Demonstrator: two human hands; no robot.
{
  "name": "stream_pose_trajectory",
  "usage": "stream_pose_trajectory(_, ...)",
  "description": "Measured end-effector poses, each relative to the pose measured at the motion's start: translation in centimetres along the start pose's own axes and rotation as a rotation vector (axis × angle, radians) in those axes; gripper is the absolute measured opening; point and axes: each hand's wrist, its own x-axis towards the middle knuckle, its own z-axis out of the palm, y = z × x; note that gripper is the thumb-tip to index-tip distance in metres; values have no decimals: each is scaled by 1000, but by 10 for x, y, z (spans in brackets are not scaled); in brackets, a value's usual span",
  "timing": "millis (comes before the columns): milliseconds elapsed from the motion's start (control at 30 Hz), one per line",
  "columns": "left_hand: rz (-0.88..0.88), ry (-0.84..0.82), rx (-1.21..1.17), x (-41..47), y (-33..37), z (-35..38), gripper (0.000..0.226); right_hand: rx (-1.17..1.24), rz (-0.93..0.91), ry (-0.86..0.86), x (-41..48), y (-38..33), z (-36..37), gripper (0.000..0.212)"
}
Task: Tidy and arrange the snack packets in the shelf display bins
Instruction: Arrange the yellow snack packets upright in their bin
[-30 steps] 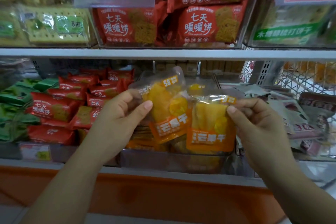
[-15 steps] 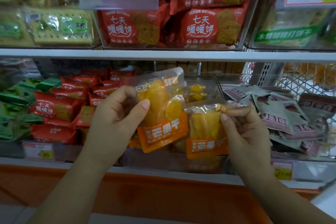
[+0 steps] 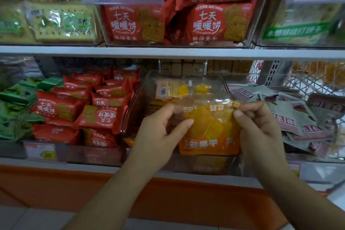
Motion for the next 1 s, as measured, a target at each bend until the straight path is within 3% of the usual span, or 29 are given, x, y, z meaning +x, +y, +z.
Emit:
stream_pose_trajectory(67, 60, 23, 34, -1, 0, 6, 23, 145, 58, -46, 1, -2, -1, 42)
stream_pose_trajectory(167, 171, 90, 132, -2, 0, 15, 20, 366, 50, -92, 3, -5, 3, 24)
stream_pose_trajectory(300, 248, 161, 212, 1, -4, 26, 18, 322, -37, -139, 5, -1, 4, 9)
stream_pose_trajectory(333, 259, 159, 224, 1, -6, 27, 17, 259, -76, -182, 5, 0, 3, 9)
stream_pose_trajectory(400, 300, 103, 292, -1, -12, 30, 14, 106, -152, -290, 3, 3, -1, 30)
stream_pose_trajectory(500, 364, -11, 623, -9, -21, 32, 20, -175, -228, -419, 2, 4, -9, 42)
stream_pose_trajectory(633, 238, -44, 754, -13, -19, 18, 23, -695, -306, -404, 6, -8, -32, 48)
stream_pose_trajectory(733, 191, -64, 786, -13, -15, 10, 15, -878, -396, -507, 9, -14, -40, 47)
stream_pose_trajectory(900, 131, -46, 829, -10, -3, 7, 47, -1048, -434, -647, 11, -6, -39, 40)
stream_pose_trajectory(1000, 136, -133, 921, -7, -7, 9, 54, -1179, -518, -718, 8, 1, -28, 42)
